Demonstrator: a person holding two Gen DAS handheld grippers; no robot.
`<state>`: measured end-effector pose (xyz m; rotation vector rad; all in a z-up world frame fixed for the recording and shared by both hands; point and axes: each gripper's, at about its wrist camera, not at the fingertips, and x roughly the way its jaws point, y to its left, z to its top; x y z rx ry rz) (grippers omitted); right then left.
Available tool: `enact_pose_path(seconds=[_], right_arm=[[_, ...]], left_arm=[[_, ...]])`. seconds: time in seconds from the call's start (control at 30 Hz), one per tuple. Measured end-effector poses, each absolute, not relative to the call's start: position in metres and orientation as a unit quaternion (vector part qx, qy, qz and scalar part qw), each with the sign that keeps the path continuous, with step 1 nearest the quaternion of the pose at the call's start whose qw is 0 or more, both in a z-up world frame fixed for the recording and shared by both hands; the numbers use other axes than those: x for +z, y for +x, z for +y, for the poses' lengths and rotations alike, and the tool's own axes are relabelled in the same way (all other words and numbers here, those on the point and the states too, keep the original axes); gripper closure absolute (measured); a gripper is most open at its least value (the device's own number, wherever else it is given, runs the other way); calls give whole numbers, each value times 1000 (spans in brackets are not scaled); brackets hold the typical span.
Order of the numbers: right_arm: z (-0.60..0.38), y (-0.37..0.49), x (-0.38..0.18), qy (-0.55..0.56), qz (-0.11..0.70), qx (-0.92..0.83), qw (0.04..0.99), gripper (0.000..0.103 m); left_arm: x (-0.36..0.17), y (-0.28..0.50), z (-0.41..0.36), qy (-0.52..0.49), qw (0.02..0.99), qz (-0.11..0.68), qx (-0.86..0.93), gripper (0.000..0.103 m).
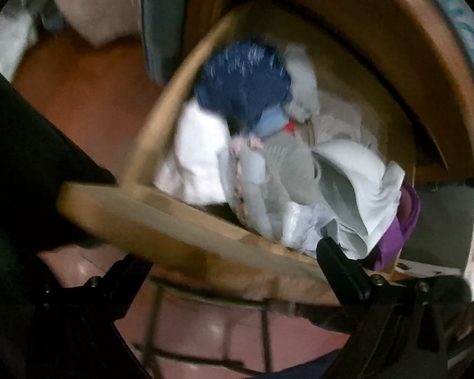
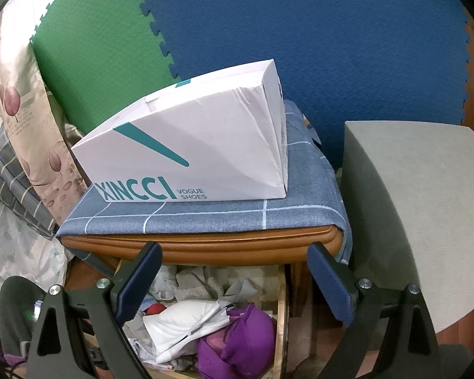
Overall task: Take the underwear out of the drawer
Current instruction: 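Grasp the white underwear in the drawer with the left gripper and lift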
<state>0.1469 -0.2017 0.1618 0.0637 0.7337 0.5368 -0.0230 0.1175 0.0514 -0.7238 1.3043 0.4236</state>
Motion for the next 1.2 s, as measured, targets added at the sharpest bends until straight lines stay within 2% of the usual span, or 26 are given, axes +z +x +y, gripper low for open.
enact_pose_path(seconds=[0.17,0.3,0.43,0.83,1.03,1.13,1.2], right_arm=[[-204,146,165,33,349,259,900,8],[-213,149,169,42,346,250,903,8],[-229,152,179,58,335,239,909,8],[-258,163,175,90,349,221,906,8],[-258,168,167,93,357,217,904,8],[-257,172,161,93,367,216,900,8],[-257,172,159,92,369,214,900,8]], left_arm=[[104,-38,112,-280,759,555,196,4],[151,-18,64,-131,837,515,135,1],[136,20,0,1,853,520,49,1],[52,89,-33,79,775,622,-86,1],[23,90,-40,164,767,614,-90,4],[9,92,-40,162,762,618,-101,17],[-1,93,-38,134,758,629,-112,38]])
